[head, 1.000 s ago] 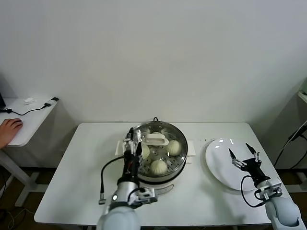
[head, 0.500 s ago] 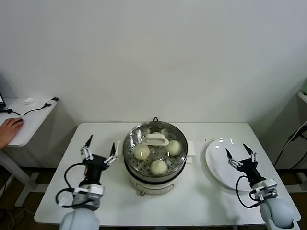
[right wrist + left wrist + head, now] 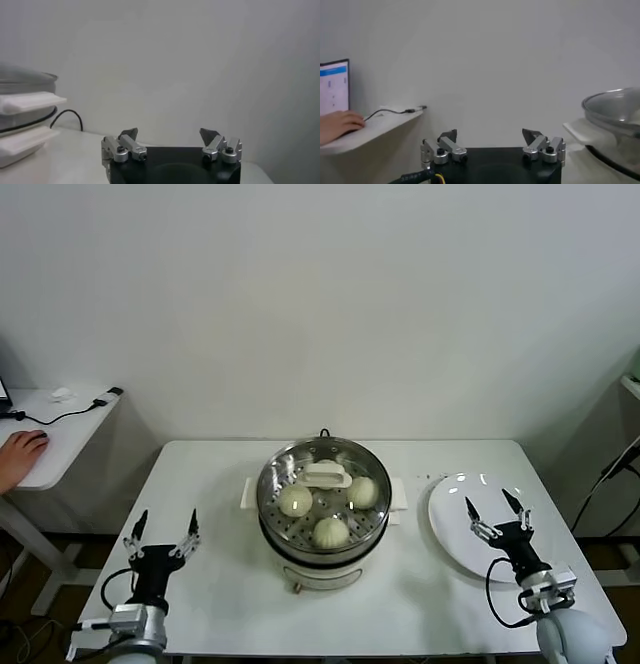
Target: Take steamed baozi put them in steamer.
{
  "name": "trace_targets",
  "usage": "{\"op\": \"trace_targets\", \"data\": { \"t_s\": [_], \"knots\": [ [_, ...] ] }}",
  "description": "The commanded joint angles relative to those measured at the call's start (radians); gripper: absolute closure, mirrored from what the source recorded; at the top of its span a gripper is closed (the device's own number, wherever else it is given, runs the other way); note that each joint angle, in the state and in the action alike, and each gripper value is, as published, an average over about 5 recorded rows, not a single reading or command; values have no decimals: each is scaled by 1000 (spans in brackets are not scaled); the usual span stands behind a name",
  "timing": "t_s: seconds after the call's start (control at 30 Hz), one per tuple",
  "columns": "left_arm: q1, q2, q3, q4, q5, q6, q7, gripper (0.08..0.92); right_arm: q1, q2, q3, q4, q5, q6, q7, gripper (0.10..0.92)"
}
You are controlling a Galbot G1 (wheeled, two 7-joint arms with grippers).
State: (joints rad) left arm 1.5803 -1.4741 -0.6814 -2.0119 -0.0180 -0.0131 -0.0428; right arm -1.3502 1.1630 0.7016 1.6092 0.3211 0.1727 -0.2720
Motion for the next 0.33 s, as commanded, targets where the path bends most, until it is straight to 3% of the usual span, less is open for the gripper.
{"op": "trace_targets", "data": {
  "t_s": [0.03,0.33],
  "knots": [
    [46,-5,-66,62,-124,-106,18,177,-39,10,8,28,42,-5,-4,203],
    [55,-4,-83,61,-118,-122,50,177,-39,12,17,10,51,0,-11,203]
  ]
}}
